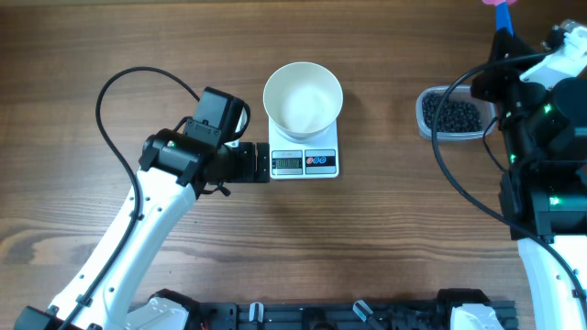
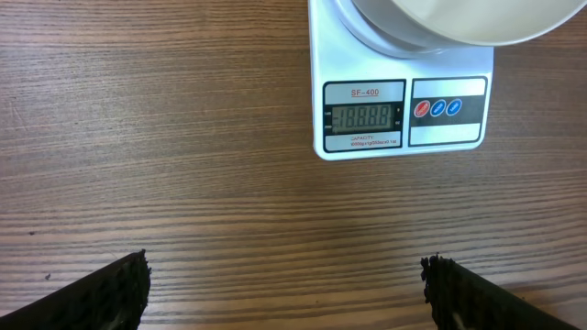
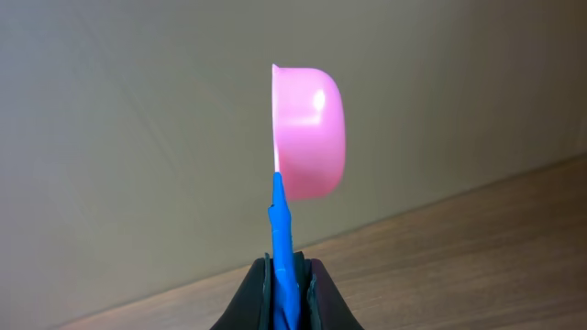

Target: Scoop item into bowl and weigh 150g on scale

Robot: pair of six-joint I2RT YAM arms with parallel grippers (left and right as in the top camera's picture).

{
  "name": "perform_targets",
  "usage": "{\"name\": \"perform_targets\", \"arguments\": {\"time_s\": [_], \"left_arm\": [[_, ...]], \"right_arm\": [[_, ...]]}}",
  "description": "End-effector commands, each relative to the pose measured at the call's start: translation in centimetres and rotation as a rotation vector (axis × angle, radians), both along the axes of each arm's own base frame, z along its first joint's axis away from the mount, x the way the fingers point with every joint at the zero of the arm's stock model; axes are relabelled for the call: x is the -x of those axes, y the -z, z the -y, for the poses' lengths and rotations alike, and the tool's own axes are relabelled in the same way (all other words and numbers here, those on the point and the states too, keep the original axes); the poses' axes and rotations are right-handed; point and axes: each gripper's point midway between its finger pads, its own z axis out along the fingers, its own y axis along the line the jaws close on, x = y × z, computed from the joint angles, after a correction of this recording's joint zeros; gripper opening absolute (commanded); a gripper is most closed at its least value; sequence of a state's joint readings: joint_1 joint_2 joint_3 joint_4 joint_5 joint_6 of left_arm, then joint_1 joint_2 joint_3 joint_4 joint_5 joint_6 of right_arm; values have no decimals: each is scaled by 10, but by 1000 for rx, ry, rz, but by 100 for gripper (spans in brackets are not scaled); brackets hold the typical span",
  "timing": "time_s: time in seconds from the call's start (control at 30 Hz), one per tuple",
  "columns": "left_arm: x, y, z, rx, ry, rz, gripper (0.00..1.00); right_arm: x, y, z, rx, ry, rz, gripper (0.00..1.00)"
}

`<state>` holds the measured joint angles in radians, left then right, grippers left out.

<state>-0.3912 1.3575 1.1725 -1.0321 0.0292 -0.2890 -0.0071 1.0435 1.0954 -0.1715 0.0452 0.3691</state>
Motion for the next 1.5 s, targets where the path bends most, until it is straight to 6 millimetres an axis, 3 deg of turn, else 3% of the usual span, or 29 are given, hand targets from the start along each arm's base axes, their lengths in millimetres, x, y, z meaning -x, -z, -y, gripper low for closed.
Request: {"name": "perform_targets", "arguments": {"time_s": [0.0, 0.1, 0.13, 0.23, 0.4, 0.8, 0.93, 1.2, 1.37, 1.47], "left_arm": [[-1, -6, 2, 15, 21, 18, 100], [-1, -6, 2, 15, 21, 18, 100], [-1, -6, 2, 15, 21, 18, 100], [-1, -6, 2, 15, 21, 18, 100], [-1, -6, 2, 15, 21, 18, 100], [-1, -6, 2, 15, 21, 18, 100], [-1, -6, 2, 15, 21, 18, 100], [-1, -6, 2, 15, 21, 18, 100], [-1, -6, 2, 15, 21, 18, 100], [-1, -6, 2, 15, 21, 18, 100]], "right_arm": [[12, -21, 29, -39, 140, 53, 4], [33, -37, 55, -33, 249, 103, 4], [50, -50, 71, -32, 303, 144, 4], [66, -60, 87, -41, 361, 180, 4], [80, -65, 106, -208, 429, 247, 4], [82, -57, 122, -528, 527, 329, 4], [73, -44, 124, -603, 541, 308, 4], [37, -12, 131, -678, 559, 234, 4], [32, -16, 132, -665, 546, 254, 4], [37, -33, 130, -608, 523, 295, 4]]}}
